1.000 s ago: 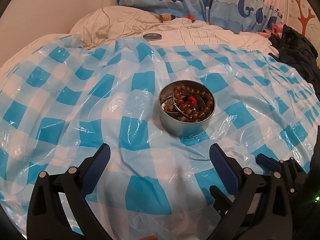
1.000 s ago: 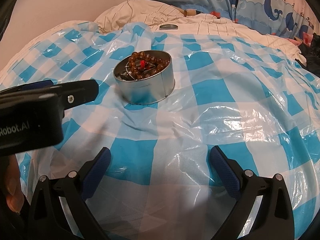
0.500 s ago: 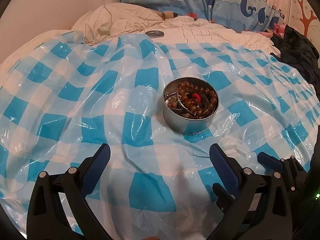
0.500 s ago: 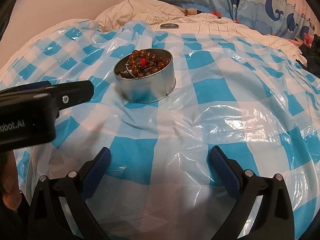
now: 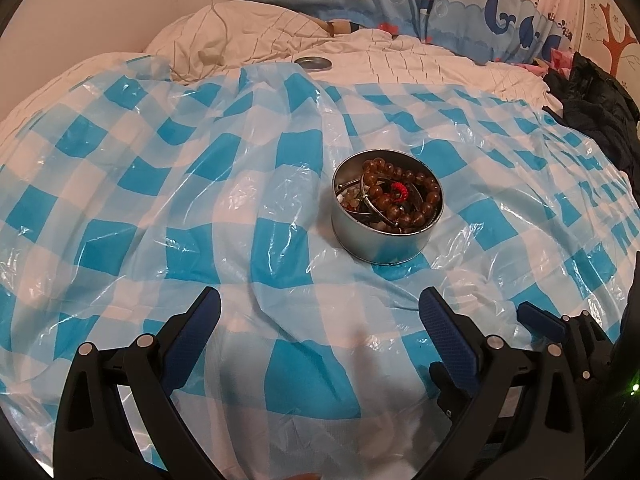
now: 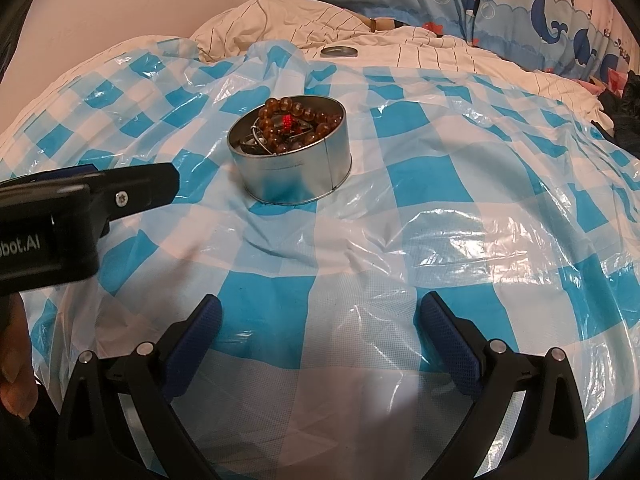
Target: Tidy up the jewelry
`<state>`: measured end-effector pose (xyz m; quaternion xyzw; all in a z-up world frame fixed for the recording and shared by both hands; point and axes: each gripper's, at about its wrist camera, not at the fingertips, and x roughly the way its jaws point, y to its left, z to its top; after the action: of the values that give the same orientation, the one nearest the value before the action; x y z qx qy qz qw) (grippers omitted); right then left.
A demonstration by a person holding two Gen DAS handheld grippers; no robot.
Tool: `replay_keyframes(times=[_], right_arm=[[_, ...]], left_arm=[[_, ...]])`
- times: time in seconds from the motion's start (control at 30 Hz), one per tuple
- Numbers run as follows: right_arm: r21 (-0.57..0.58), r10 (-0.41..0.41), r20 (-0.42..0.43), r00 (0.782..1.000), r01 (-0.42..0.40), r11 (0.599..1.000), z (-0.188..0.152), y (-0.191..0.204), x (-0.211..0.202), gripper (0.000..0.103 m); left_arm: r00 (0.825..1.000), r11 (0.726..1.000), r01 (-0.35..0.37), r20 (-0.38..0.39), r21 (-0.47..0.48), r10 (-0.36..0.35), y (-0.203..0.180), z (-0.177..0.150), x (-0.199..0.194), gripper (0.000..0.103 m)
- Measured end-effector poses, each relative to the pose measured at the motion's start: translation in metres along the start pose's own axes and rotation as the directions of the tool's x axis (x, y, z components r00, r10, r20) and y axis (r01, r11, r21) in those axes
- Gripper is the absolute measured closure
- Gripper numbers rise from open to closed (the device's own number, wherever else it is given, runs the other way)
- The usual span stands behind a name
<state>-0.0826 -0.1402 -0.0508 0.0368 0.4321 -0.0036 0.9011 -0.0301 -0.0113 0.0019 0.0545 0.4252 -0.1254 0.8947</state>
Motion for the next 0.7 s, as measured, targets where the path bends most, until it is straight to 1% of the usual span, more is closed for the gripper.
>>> replay_keyframes(times=[0.2,0.33,0.53,0.7], right_arm=[[0.000,0.000,0.000,1.000,0.000,1.000,0.0005,0.0006,0.0000,0.007],[0.000,-0.001,0.000,1.000,0.001,1.000,0.0005,0.0007,-0.0001,0.007],[-0.002,-0.002,-0.001,1.000,0.002,1.000,0.0002,0.0009,0.0001,0.007],[-0.003,-0.002,-0.001,1.000,0.002,1.000,-0.0003,0.0008,0.0001,0.007]], left_arm=[[1.000,1.000,0.013,-0.005,0.004,-0.013,-0.0016,-0.0011,0.0014,0.008],[1.000,1.000,0.004,-0.009,0.007,-0.004,-0.0021,-0.0012,0.0024,0.008],[0.999,0.999,-0.037,-0.016,0.007,0.037,-0.0008,-0.0009,0.0040,0.008],[0.999,0.999,-0.032,-0.020,0.001,0.032,0.0007,-0.0007,0.0047,0.008]])
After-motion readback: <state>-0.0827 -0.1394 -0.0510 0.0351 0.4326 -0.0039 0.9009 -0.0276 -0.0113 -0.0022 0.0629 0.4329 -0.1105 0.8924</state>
